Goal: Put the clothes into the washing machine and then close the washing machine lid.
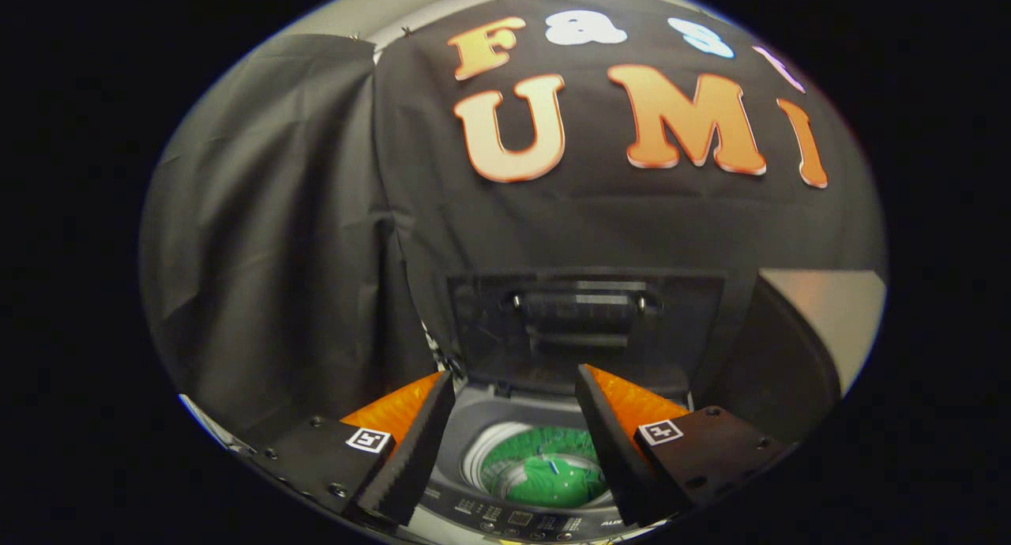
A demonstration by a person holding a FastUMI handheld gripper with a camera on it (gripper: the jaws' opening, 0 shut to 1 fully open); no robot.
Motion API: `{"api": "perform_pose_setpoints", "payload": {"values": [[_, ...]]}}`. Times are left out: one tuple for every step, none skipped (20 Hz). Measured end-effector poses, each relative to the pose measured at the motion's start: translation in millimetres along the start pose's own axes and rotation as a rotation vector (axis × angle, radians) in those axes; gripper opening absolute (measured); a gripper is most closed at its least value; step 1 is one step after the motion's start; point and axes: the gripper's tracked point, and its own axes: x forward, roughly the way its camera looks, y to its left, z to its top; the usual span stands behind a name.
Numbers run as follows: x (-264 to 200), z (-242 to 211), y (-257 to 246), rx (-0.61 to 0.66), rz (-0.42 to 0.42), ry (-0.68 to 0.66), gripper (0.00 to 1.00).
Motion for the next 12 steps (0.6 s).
{"api": "perform_pose_setpoints", "payload": {"values": [[-5,22,4,-0.008,0.006,-0.032,0.98],[-8,45,6,-0.009,0.012,-0.065,0.98],[-10,67,10,-0.007,0.018,-0.094,0.98],[-9,86,9,-0.002,0.019,-0.12,0.98],[-6,101,5,0.002,0.014,-0.137,0.98],[-1,116,0,0.007,0.006,-0.148,0.98],[7,127,-6,0.009,0.0,-0.153,0.98],[15,138,-13,0.005,-0.008,-0.154,0.98],[24,146,-23,-0.007,-0.032,-0.153,0.98],[37,150,-35,-0.027,-0.058,-0.146,0.98],[51,149,-48,-0.046,-0.082,-0.131,0.97],[66,148,-60,-0.066,-0.106,-0.122,0.98]]}}
